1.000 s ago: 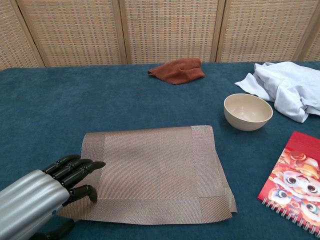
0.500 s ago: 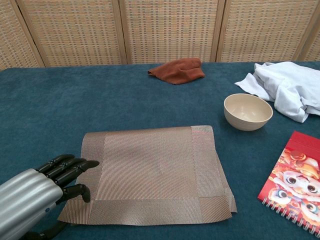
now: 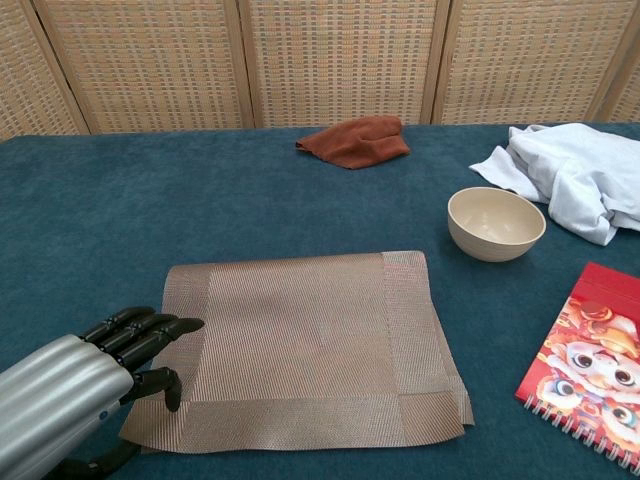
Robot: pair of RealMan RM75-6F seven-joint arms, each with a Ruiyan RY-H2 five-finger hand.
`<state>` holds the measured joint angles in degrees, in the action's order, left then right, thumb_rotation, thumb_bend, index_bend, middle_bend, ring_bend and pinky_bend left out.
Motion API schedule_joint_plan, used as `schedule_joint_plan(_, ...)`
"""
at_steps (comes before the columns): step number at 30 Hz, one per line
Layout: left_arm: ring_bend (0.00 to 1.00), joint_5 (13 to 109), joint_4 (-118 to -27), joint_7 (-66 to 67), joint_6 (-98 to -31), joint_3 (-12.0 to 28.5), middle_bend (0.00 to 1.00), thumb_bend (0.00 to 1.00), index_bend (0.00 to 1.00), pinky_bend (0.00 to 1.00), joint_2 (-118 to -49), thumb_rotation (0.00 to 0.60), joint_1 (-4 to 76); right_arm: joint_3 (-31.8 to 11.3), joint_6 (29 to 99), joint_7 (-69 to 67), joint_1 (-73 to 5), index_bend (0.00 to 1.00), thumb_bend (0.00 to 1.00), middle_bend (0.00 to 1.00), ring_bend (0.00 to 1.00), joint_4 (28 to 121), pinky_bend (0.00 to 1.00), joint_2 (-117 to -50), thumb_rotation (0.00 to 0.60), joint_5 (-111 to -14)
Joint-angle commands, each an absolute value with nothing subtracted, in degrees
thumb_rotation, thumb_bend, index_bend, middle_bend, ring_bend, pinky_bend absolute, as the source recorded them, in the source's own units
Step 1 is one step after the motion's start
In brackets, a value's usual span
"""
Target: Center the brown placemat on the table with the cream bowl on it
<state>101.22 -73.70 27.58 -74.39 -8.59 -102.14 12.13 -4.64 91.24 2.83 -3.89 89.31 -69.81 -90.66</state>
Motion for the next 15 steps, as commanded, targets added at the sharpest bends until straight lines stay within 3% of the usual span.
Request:
schedule_joint_plan(1, 0.00, 100.9, -73.5, 27.9, -74.1, -8.5, 0.00, 0.45, 0.44, 0.00, -102.5, 0.600, 12.2, -4.7, 91.3, 2.7, -3.9, 0.05, 0.15, 0.00, 0.00, 89.3, 0.00, -69.7, 0.600, -90.6)
schedule_joint_plan(7, 0.00, 100.8, -73.4, 28.3, -74.6, -8.1, 0.00, 0.45, 0.53, 0.00, -103.1, 0.600, 12.2, -4.7, 91.3, 2.2, -3.9, 0.05, 0.15, 0.00, 0.00, 89.4, 0.00, -69.5, 0.600, -90.6)
schedule_joint_plan(15, 0.00, 100.8, -73.1, 28.3, -75.5, -7.8, 0.00, 0.53, 0.57, 0.00, -103.4, 0.600, 12.2, -4.7, 91.4, 2.0, -3.8, 0.05, 0.15, 0.00, 0.00, 89.6, 0.00, -69.4, 0.600, -90.7)
